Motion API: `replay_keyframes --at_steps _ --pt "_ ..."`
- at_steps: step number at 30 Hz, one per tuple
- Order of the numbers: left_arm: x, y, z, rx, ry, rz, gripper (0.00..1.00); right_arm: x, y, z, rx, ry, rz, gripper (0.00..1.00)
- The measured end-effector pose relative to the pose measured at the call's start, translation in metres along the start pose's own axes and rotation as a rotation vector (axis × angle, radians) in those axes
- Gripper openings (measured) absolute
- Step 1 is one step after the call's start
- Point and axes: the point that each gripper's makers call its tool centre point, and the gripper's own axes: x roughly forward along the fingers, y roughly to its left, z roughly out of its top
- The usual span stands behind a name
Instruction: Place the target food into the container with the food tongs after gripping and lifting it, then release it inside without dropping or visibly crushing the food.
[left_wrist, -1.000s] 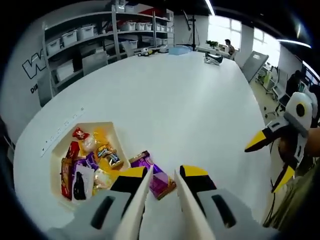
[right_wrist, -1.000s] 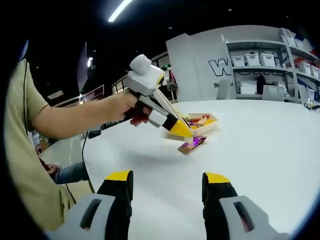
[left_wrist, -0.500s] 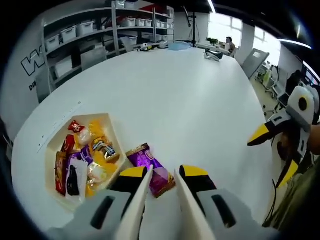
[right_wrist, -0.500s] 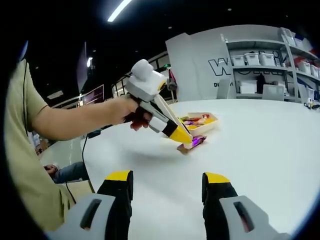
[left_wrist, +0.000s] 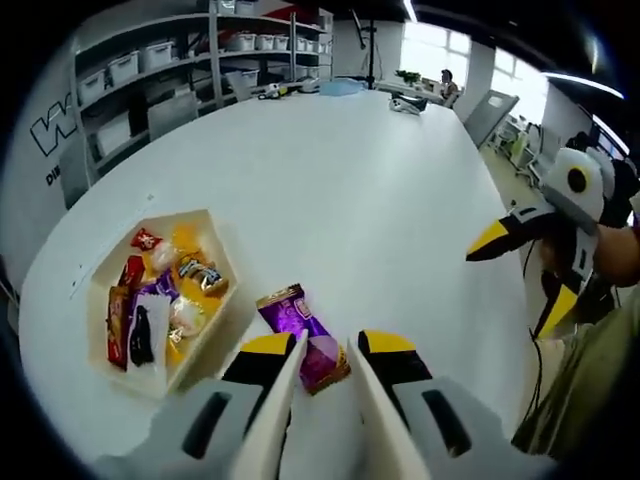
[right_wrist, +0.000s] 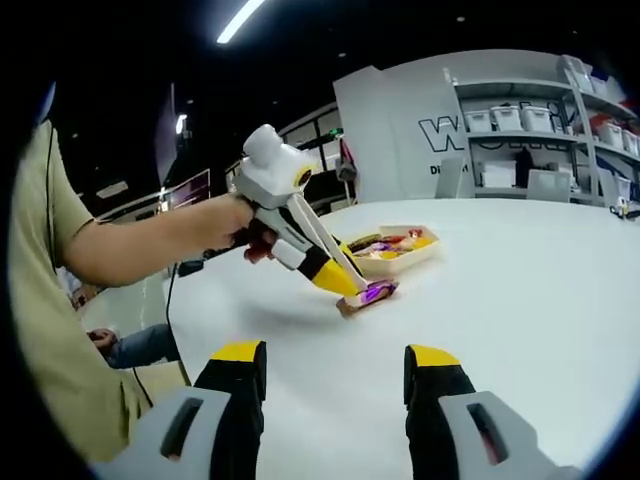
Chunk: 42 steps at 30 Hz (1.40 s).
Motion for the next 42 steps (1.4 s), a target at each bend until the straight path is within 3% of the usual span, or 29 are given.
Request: replay_keyframes --at_steps 16,26,30,35,42 --pt "-0.032 0.002 -0.035 0.029 0.043 -0.025 0.23 0.008 0.006 0.004 -0.014 0.007 0.018 0.53" --pt "-0.045 0.011 -0.048 0.02 0.051 -0.02 0.24 0.011 0.009 0.004 -0.02 0.014 0.026 0.53" --pt "-0.048 0.017 -0.05 -0.016 0.037 0.008 0.25 0.011 0.008 0.004 -0.02 0.016 0.024 0.53" --pt "-0.055 0.026 -0.042 -0.093 -0.04 0.063 0.25 0.012 0.009 0.001 -0.018 0.021 0.025 0.53" --pt "-0.054 0.03 -0.035 -0.169 -0.09 0.121 0.25 0.013 0.01 0.0 -0.016 0.023 0.028 0.53"
